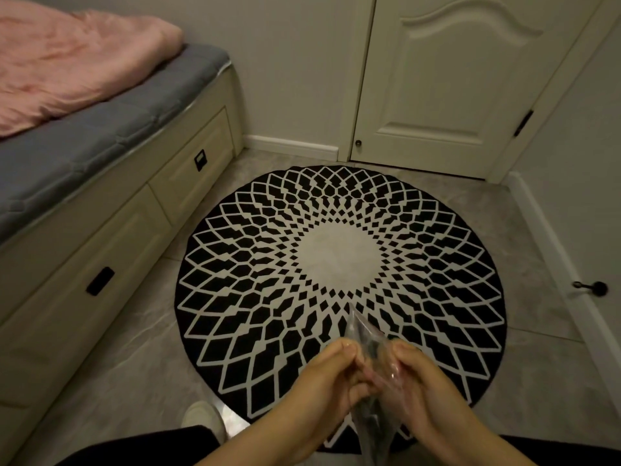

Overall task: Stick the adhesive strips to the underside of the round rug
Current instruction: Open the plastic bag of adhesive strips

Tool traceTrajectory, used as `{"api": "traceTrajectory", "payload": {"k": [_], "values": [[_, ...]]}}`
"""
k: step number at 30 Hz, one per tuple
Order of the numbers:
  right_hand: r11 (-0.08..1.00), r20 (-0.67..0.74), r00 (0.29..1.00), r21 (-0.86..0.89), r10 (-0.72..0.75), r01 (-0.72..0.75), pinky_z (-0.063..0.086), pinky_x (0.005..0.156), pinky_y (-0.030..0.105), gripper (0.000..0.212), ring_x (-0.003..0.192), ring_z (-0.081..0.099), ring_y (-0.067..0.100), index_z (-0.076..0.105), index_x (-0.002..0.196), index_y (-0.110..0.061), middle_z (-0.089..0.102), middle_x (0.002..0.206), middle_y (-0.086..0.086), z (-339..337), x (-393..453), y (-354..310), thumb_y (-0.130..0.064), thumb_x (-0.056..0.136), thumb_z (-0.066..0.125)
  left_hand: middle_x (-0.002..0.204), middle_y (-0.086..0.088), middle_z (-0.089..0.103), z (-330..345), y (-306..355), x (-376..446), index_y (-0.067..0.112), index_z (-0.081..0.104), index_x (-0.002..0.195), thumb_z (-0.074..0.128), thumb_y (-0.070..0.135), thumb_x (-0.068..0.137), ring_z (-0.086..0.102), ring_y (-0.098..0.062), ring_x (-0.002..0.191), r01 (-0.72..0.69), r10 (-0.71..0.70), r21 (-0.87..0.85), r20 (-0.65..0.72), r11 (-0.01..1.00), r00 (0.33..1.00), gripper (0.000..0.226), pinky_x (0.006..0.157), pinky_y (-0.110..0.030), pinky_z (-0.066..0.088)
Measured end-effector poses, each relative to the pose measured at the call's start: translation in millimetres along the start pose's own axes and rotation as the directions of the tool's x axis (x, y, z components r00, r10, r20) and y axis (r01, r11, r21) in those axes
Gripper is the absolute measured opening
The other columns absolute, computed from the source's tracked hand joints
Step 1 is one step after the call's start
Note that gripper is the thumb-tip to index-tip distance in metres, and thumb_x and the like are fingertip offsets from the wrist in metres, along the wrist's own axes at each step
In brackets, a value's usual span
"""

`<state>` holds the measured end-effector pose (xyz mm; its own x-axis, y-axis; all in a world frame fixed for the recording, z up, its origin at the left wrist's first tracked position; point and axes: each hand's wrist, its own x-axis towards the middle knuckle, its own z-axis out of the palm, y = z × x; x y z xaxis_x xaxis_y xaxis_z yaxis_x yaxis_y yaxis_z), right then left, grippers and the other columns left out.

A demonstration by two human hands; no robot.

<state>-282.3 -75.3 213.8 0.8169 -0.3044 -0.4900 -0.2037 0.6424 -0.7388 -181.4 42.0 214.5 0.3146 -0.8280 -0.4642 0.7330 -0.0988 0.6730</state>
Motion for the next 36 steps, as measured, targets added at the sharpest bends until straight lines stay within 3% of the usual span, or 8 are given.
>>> {"api": "traceTrajectory", "payload": {"k": [3, 6, 16, 21, 23, 26, 30, 36], "values": [[0.983, -0.072, 0.997, -0.185, -0.021, 0.008, 0.046, 0.069, 0.037, 0.04, 0.07, 0.053, 0.03, 0.056, 0.088, 0.014, 0.058, 0.078, 0.021, 1, -1, 0, -0.026, 0.085, 0.058, 0.072, -0.002, 0.063, -2, 3, 3, 0.011, 0.057, 0.078, 0.045, 0.019, 0.097, 0.062, -0.015, 0.068, 0.003, 0.055, 0.399, -0.135, 0.917, 0.989, 0.023, 0.077, -0.035, 0.056], [0.896, -0.165, 0.983, -0.444, -0.074, -0.007, 0.037, 0.046, 0.017, 0.037, 0.043, 0.044, 0.009, 0.054, 0.059, -0.004, 0.049, 0.052, 0.003, -4, 6, 0, -0.012, 0.095, 0.047, 0.061, 0.003, 0.059, -9, 10, 1, 0.013, 0.057, 0.075, 0.045, 0.021, 0.097, 0.058, -0.01, 0.06, 0.015, 0.104, 0.59, -0.168, 0.807, 0.98, 0.027, 0.069, -0.027, 0.055], [0.525, -0.137, 0.957, -0.851, -0.254, 0.018, 0.039, 0.055, 0.017, 0.038, 0.051, 0.042, 0.003, 0.05, 0.051, -0.018, 0.049, 0.051, -0.005, -9, 14, 2, -0.016, 0.087, 0.061, 0.06, 0.003, 0.051, -25, 10, 0, 0.015, 0.052, 0.068, 0.047, 0.022, 0.096, 0.045, -0.005, 0.05, 0.091, 0.127, 0.835, -0.188, 0.542, 0.974, 0.03, 0.054, -0.019, 0.041], [0.514, -0.18, 0.947, -0.858, -0.267, -0.018, 0.037, 0.047, 0.009, 0.039, 0.041, 0.038, -0.001, 0.045, 0.05, -0.015, 0.043, 0.041, -0.008, -15, 14, -11, -0.006, 0.084, 0.062, 0.059, 0.005, 0.047, -34, 21, 1, 0.018, 0.051, 0.065, 0.047, 0.025, 0.096, 0.04, -0.006, 0.05, 0.134, 0.213, 0.866, -0.264, 0.482, 0.941, 0.032, 0.053, -0.02, 0.038], [0.488, -0.183, 0.947, -0.872, -0.263, -0.033, 0.038, 0.047, 0.01, 0.04, 0.04, 0.038, -0.002, 0.045, 0.048, -0.016, 0.043, 0.039, -0.009, -15, 14, -17, -0.006, 0.082, 0.062, 0.062, 0.003, 0.049, -39, 28, 0, 0.018, 0.052, 0.067, 0.047, 0.026, 0.095, 0.041, -0.007, 0.051, 0.129, 0.27, 0.915, -0.244, 0.382, 0.932, 0.03, 0.055, -0.022, 0.04], [0.258, -0.131, 0.933, -0.965, -0.335, -0.043, 0.034, 0.044, 0.012, 0.041, 0.04, 0.036, 0.002, 0.038, 0.046, -0.021, 0.038, 0.04, -0.008, -16, 12, -18, -0.014, 0.078, 0.062, 0.064, 0.004, 0.05, -42, 30, 0, 0.02, 0.053, 0.071, 0.046, 0.029, 0.095, 0.043, -0.008, 0.054, 0.14, 0.325, 0.982, -0.174, 0.126, 0.93, 0.027, 0.058, -0.025, 0.044], [-0.026, -0.054, 0.929, -0.997, -0.367, -0.068, 0.034, 0.047, 0.016, 0.03, 0.046, 0.039, 0.006, 0.044, 0.054, -0.02, 0.044, 0.052, -0.005, -16, 10, -18, -0.027, 0.081, 0.057, 0.069, 0.004, 0.054, -41, 26, 4, 0.018, 0.058, 0.081, 0.042, 0.032, 0.097, 0.048, -0.008, 0.058, 0.144, 0.36, 0.989, -0.126, -0.024, 0.924, 0.027, 0.063, -0.024, 0.05], [0.049, -0.01, 0.948, -0.999, -0.318, 0.006, 0.05, 0.06, 0.019, 0.015, 0.064, 0.057, 0.005, 0.063, 0.098, -0.026, 0.064, 0.082, -0.004, -16, 12, -11, -0.021, 0.089, 0.053, 0.072, 0.007, 0.052, -41, 23, 10, 0.02, 0.055, 0.084, 0.042, 0.034, 0.098, 0.053, -0.009, 0.064, 0.188, 0.427, 0.972, -0.111, -0.141, 0.897, 0.024, 0.067, -0.024, 0.052]]}}
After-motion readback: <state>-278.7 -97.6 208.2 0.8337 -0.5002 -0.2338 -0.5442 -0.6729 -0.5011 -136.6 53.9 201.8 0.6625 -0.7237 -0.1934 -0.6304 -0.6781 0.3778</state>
